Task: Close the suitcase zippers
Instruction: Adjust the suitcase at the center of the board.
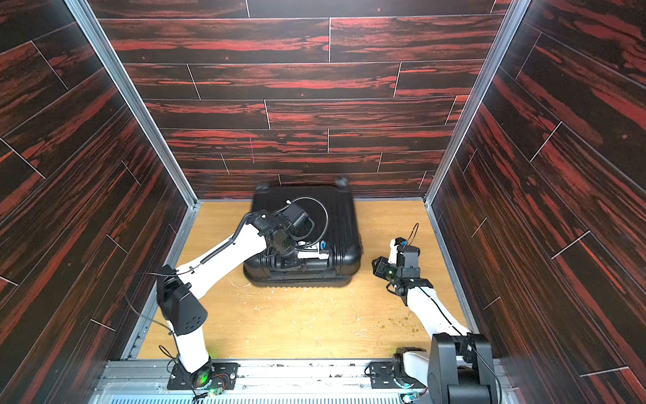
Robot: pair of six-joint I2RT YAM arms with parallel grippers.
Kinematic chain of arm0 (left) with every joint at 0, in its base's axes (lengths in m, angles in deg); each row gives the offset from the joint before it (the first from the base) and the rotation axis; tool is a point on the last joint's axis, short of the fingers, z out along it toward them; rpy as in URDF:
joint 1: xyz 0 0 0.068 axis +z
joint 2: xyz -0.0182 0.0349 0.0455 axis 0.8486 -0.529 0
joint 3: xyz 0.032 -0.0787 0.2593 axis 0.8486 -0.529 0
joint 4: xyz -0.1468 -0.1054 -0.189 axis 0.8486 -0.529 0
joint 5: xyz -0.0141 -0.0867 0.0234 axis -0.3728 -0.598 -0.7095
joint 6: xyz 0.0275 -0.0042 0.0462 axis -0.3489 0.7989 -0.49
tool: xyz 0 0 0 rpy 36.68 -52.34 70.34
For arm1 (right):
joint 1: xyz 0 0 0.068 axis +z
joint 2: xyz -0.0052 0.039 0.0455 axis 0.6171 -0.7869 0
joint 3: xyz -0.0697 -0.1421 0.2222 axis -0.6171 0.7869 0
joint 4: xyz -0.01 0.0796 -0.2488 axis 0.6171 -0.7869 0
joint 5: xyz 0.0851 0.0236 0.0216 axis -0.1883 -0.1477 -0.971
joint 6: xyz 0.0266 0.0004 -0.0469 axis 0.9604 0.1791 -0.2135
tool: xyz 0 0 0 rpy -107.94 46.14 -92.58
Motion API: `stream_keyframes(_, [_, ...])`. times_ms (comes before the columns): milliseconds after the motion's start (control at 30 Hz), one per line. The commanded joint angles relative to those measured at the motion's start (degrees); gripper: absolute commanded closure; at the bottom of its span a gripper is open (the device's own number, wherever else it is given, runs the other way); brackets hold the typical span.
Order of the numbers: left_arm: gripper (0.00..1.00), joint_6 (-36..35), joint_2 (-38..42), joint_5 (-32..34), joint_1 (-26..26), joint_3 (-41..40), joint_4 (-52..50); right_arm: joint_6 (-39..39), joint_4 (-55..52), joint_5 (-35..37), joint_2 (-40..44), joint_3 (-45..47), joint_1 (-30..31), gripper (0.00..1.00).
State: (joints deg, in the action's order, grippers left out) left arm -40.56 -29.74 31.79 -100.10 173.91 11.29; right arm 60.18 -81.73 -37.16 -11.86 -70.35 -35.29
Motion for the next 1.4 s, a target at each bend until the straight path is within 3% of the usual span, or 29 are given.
stream_keyframes(0, [0.8,-13.6,-4.6,-0.3,-1.8,4.1,-11.1,-2.7,-1.0,-4.4,-1.2,-1.9,-0.1,0.64])
stream_keyframes(133, [0.78,-11.9,-6.4,3.7,-1.4,9.6,-12.4,-3.4,0.0,-9.1,-3.0,-2.7,0.1,0.62])
stream_keyframes(267, [0.65,-1.5,-2.5,5.5,-1.4,8.6,-3.1,-4.3,0.7,-11.0,-4.7,-3.6,2.7,0.6])
stream_keyframes(400, [0.58,12.0,5.2,6.5,-1.1,1.8,10.6,-4.3,2.3,-11.2,-5.4,-4.0,5.8,0.59])
stream_keyframes(433, [0.52,14.7,7.6,6.3,-1.0,-1.1,14.2,-4.3,2.9,-11.2,-5.8,-4.1,6.5,0.59])
stream_keyframes(533, [0.5,26.0,16.3,9.3,-0.4,-12.8,30.3,-3.9,4.2,-11.0,-7.6,-4.8,9.0,0.59])
stream_keyframes(600, [0.43,36.4,21.0,15.3,0.2,-19.3,40.7,-3.4,5.4,-10.3,-8.8,-5.3,11.0,0.58])
stream_keyframes(667, [0.43,48.5,23.9,26.7,0.5,-22.4,44.5,-2.9,6.8,-10.1,-9.7,-5.7,12.7,0.58])
stream_keyframes(800, [0.45,77.8,27.4,47.9,2.5,-25.0,40.1,-2.0,9.0,-7.1,-12.1,-7.2,16.4,0.58])
stream_keyframes(933, [0.38,107.3,28.1,60.6,3.3,-24.9,25.9,-1.7,9.7,-5.3,-15.1,-9.8,19.9,0.58])
stream_keyframes(1000, [0.35,117.1,27.7,58.5,4.5,-24.1,19.5,-1.8,9.7,-3.8,-15.9,-10.9,21.7,0.58])
stream_keyframes(1133, [0.33,129.2,28.2,44.9,8.9,-27.5,19.4,-1.8,9.9,1.2,-14.9,-11.3,23.6,0.57])
stream_keyframes(1233, [0.31,129.8,28.4,37.2,10.8,-30.8,26.0,-2.1,9.5,4.9,-12.0,-10.3,23.7,0.57])
stream_keyframes(1367, [0.28,130.8,26.0,32.4,11.6,-29.7,24.1,-4.1,5.6,9.9,-8.5,-10.3,23.6,0.56])
